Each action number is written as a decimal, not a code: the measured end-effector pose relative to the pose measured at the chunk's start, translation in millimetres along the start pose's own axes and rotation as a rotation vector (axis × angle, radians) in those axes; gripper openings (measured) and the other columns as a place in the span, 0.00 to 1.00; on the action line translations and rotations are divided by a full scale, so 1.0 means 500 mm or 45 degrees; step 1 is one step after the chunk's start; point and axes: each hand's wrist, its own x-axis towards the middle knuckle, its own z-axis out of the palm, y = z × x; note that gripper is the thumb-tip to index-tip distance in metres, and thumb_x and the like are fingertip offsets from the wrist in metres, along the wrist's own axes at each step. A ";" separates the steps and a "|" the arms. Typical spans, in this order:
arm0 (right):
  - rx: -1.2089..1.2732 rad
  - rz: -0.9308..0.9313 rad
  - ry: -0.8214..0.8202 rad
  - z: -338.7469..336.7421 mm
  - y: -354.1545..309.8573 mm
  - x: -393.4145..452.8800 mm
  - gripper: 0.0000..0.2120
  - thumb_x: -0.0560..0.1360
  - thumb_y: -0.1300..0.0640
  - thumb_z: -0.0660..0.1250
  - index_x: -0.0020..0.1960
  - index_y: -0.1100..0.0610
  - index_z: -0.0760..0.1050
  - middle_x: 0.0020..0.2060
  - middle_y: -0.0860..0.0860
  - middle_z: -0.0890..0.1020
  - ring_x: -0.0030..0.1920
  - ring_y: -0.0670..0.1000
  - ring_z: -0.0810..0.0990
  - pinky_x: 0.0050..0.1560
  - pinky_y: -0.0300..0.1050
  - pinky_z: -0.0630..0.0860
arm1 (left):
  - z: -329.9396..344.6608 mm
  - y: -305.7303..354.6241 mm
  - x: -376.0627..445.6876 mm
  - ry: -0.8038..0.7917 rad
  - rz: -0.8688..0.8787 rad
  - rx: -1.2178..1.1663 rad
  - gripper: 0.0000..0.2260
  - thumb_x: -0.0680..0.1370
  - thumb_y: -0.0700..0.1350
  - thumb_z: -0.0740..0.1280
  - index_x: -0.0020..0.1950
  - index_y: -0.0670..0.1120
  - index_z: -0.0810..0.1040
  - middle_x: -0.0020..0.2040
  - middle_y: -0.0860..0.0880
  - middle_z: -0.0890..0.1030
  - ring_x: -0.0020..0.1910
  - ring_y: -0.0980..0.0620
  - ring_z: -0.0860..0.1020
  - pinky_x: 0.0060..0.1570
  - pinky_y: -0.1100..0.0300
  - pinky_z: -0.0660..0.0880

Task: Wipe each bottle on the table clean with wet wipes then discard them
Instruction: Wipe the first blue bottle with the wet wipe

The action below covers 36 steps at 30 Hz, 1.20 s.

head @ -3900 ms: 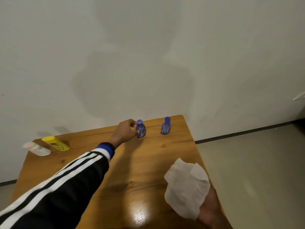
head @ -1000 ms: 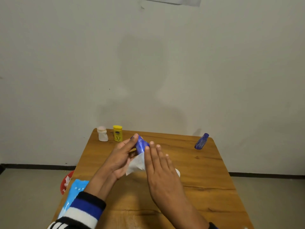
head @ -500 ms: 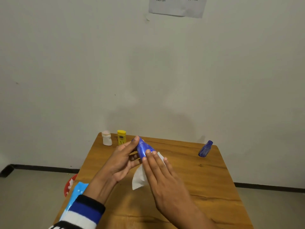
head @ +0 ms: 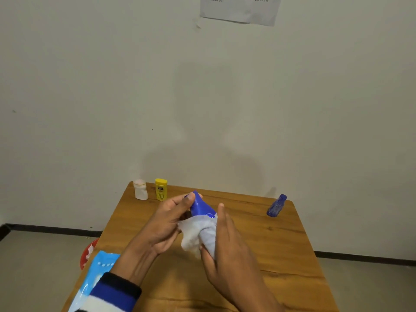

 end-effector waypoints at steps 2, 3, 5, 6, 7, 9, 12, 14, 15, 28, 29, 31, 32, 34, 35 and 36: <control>0.112 0.157 -0.103 -0.007 0.002 0.006 0.48 0.77 0.41 0.63 0.73 0.47 0.25 0.79 0.45 0.53 0.74 0.44 0.64 0.68 0.34 0.63 | 0.006 -0.002 -0.002 -0.055 -0.023 0.067 0.25 0.69 0.58 0.79 0.55 0.40 0.85 0.54 0.36 0.83 0.53 0.43 0.81 0.60 0.46 0.77; 0.100 0.162 -0.086 -0.010 0.003 0.014 0.51 0.76 0.42 0.65 0.73 0.48 0.23 0.79 0.45 0.54 0.73 0.45 0.66 0.67 0.36 0.66 | 0.017 -0.006 -0.004 -0.095 -0.043 0.144 0.24 0.70 0.57 0.78 0.56 0.40 0.84 0.55 0.37 0.84 0.53 0.44 0.82 0.57 0.48 0.79; 0.077 0.146 -0.034 -0.022 0.000 0.034 0.56 0.72 0.45 0.68 0.75 0.48 0.23 0.79 0.47 0.54 0.70 0.49 0.69 0.61 0.42 0.73 | 0.043 -0.018 -0.007 -0.176 -0.078 0.246 0.22 0.75 0.55 0.74 0.58 0.38 0.83 0.54 0.38 0.84 0.51 0.46 0.84 0.50 0.54 0.82; 0.093 0.143 -0.025 -0.030 -0.003 0.043 0.58 0.70 0.47 0.70 0.76 0.46 0.24 0.78 0.48 0.58 0.66 0.50 0.72 0.55 0.42 0.75 | 0.051 -0.023 -0.006 -0.204 -0.079 0.247 0.21 0.76 0.54 0.72 0.58 0.38 0.83 0.54 0.37 0.84 0.50 0.46 0.84 0.49 0.55 0.81; 0.121 0.135 -0.019 -0.035 -0.005 0.052 0.59 0.68 0.49 0.71 0.76 0.44 0.25 0.75 0.48 0.64 0.60 0.50 0.75 0.48 0.41 0.74 | 0.055 -0.023 -0.005 -0.221 -0.069 0.235 0.21 0.77 0.54 0.72 0.58 0.37 0.82 0.53 0.37 0.84 0.50 0.45 0.84 0.49 0.55 0.81; 0.178 0.130 -0.026 -0.036 -0.004 0.062 0.58 0.67 0.47 0.70 0.75 0.42 0.26 0.71 0.47 0.68 0.54 0.49 0.77 0.43 0.38 0.71 | 0.050 -0.011 0.000 -0.226 -0.027 0.246 0.19 0.77 0.53 0.71 0.58 0.37 0.83 0.53 0.37 0.85 0.50 0.45 0.84 0.51 0.55 0.81; 0.347 0.196 -0.074 -0.023 0.004 0.046 0.56 0.71 0.40 0.70 0.76 0.43 0.26 0.69 0.39 0.67 0.58 0.42 0.75 0.52 0.34 0.71 | 0.025 0.014 0.006 -0.164 0.038 0.304 0.17 0.74 0.53 0.74 0.54 0.41 0.85 0.51 0.40 0.86 0.50 0.47 0.84 0.49 0.55 0.81; 0.373 0.126 -0.094 -0.006 0.012 0.022 0.54 0.74 0.38 0.68 0.76 0.46 0.26 0.69 0.36 0.60 0.63 0.35 0.68 0.62 0.32 0.68 | 0.010 0.019 0.006 -0.093 0.042 0.309 0.18 0.71 0.56 0.74 0.53 0.45 0.86 0.50 0.42 0.86 0.48 0.50 0.84 0.47 0.58 0.82; 0.306 0.047 -0.081 0.001 0.013 0.014 0.51 0.75 0.38 0.66 0.76 0.49 0.27 0.74 0.40 0.56 0.70 0.39 0.63 0.70 0.38 0.65 | 0.008 0.019 0.005 -0.078 0.035 0.307 0.18 0.70 0.56 0.73 0.53 0.47 0.87 0.50 0.43 0.86 0.48 0.51 0.84 0.45 0.59 0.82; 0.373 0.266 0.015 -0.033 -0.003 0.049 0.53 0.66 0.33 0.61 0.75 0.38 0.26 0.71 0.44 0.68 0.46 0.41 0.76 0.35 0.34 0.74 | 0.046 0.008 -0.013 -0.282 -0.028 0.425 0.13 0.78 0.47 0.72 0.58 0.41 0.84 0.54 0.40 0.86 0.52 0.47 0.85 0.49 0.59 0.80; 0.396 0.294 -0.012 -0.028 0.000 0.043 0.52 0.65 0.31 0.58 0.76 0.40 0.28 0.63 0.42 0.74 0.46 0.40 0.77 0.36 0.35 0.75 | 0.045 0.004 -0.016 -0.260 -0.019 0.474 0.13 0.77 0.48 0.73 0.57 0.42 0.84 0.54 0.41 0.86 0.51 0.47 0.85 0.48 0.59 0.80; 0.482 0.328 -0.063 -0.021 0.008 0.037 0.51 0.65 0.32 0.59 0.79 0.42 0.36 0.51 0.37 0.77 0.45 0.38 0.78 0.35 0.32 0.75 | 0.044 -0.010 -0.021 -0.248 0.000 0.527 0.14 0.77 0.51 0.74 0.58 0.45 0.84 0.55 0.42 0.86 0.53 0.46 0.85 0.49 0.59 0.80; 0.543 0.336 -0.055 -0.019 0.013 0.039 0.48 0.68 0.36 0.63 0.80 0.43 0.41 0.49 0.37 0.78 0.44 0.37 0.79 0.35 0.31 0.74 | 0.044 -0.020 -0.023 -0.242 0.010 0.509 0.16 0.77 0.53 0.74 0.60 0.46 0.84 0.56 0.42 0.86 0.55 0.46 0.84 0.50 0.58 0.80; 0.735 0.380 0.036 -0.017 0.024 0.049 0.41 0.74 0.46 0.68 0.80 0.45 0.50 0.51 0.40 0.81 0.46 0.36 0.80 0.38 0.30 0.76 | 0.045 -0.038 -0.025 -0.179 0.032 0.419 0.21 0.75 0.60 0.72 0.64 0.51 0.81 0.61 0.46 0.84 0.60 0.47 0.83 0.53 0.56 0.80; 0.869 0.412 0.100 -0.020 0.029 0.055 0.38 0.75 0.50 0.70 0.79 0.45 0.54 0.54 0.41 0.81 0.49 0.36 0.81 0.41 0.31 0.77 | 0.044 -0.047 -0.027 -0.140 0.028 0.362 0.23 0.74 0.64 0.71 0.65 0.55 0.81 0.62 0.49 0.83 0.62 0.48 0.82 0.55 0.55 0.80; 1.011 0.437 0.169 -0.023 0.034 0.061 0.36 0.75 0.53 0.72 0.78 0.46 0.58 0.57 0.42 0.81 0.51 0.37 0.81 0.44 0.32 0.79 | 0.043 -0.055 -0.029 -0.115 -0.009 0.308 0.24 0.72 0.68 0.70 0.64 0.59 0.80 0.63 0.51 0.83 0.63 0.49 0.81 0.55 0.54 0.80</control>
